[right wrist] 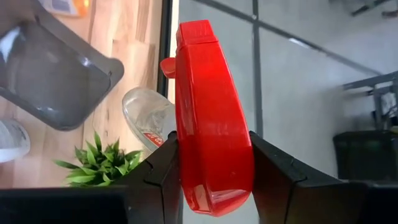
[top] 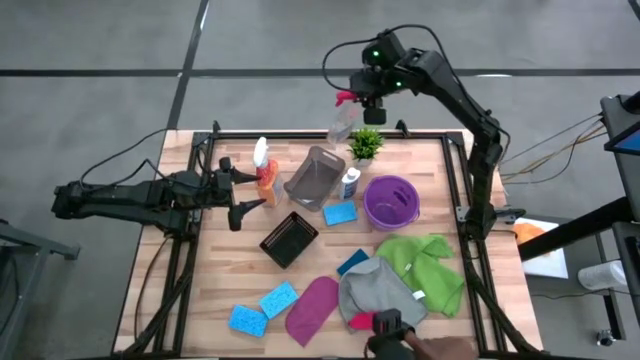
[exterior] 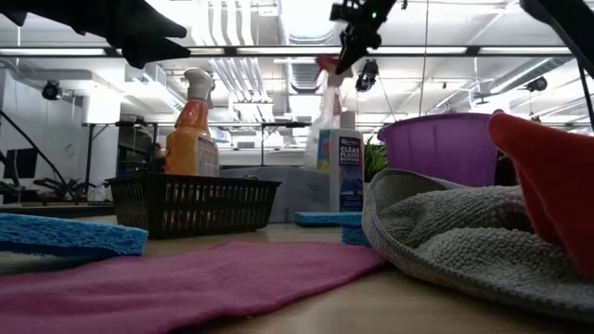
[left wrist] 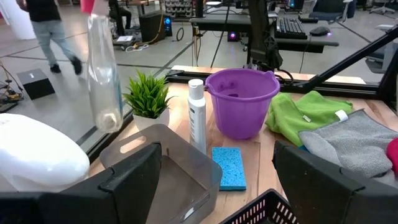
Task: Pick & Place Kitchen Items
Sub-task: Put the red spray bottle into the black bin
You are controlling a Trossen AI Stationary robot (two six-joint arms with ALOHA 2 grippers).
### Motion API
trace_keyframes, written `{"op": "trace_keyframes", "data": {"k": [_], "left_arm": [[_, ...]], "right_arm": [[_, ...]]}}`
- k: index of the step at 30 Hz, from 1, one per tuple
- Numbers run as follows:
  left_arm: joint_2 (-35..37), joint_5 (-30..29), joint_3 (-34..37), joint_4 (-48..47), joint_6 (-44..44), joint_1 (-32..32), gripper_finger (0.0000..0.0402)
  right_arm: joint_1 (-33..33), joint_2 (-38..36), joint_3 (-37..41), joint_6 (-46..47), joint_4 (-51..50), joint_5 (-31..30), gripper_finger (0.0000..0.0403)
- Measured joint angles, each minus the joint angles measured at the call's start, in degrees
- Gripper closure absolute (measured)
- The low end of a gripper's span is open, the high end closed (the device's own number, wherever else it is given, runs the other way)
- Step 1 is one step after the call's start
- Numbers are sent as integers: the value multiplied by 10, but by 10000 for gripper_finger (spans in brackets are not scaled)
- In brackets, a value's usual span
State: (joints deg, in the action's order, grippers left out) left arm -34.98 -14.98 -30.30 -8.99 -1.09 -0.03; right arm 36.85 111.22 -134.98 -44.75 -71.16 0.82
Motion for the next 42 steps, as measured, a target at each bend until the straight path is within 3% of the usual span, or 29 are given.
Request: {"op": "trace_keyframes", "data": {"k": [12,26,42], "left_arm": [[0,0,0,0,-4,0,90],[0,0,0,0,-7,0,90],[0,0,0,0,-9,0,90]], "right_arm": [[-61,-35,0,17,9,3,263],[-135,-26,0,178,-3,-12,263],[-141,14,0,395,-52,-79,263]]}}
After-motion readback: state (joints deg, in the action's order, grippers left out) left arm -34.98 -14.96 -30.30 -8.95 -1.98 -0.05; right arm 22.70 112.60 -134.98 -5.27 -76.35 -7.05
